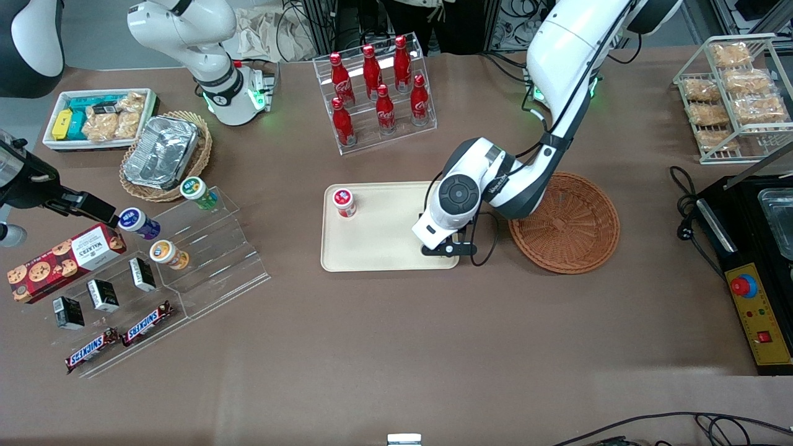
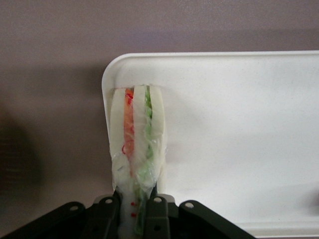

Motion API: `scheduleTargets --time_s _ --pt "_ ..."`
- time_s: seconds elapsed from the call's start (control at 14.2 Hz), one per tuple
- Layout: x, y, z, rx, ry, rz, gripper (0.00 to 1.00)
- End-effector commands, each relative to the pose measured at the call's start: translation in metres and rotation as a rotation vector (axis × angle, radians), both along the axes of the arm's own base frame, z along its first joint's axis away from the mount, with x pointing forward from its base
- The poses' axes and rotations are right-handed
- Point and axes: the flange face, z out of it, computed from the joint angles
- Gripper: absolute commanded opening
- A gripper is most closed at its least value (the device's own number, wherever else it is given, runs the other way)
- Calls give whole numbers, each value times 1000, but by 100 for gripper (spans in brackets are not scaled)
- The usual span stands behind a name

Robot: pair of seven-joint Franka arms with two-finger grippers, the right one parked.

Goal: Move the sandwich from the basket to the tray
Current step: 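Lower the sandwich onto the tray and open the left gripper, then raise the left gripper away from the sandwich on the tray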

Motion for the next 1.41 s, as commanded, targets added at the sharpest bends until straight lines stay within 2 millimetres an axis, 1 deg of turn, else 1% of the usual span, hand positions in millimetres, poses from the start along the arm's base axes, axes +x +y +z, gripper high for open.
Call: scheduleTargets --time_s 0.0,0.07,0.21,0.28,0.35,0.42,0.49,0.56,0.63,0.84,0.98,1.05,1.2,1.27,1.34 --pt "0 -3 -7 15 -12 10 18" --pt "0 -2 -8 15 -11 8 43" --pt "-1 0 -14 49 -30 -24 80" --pt "0 2 -15 63 -41 -34 95" --pt "0 2 -11 66 -46 -26 98" --pt "3 6 -5 72 -51 -9 98" --pt "7 11 6 75 -62 -2 98" --pt "12 20 17 91 -64 7 99" --pt "13 25 34 101 -68 12 99" --pt "31 61 96 155 -156 40 99" --pt "46 92 116 183 -170 90 99" --pt "53 105 131 183 -191 104 99" --pt "63 130 153 163 -211 69 99" --pt "68 148 167 167 -227 65 99" --pt "75 177 182 171 -223 78 99"
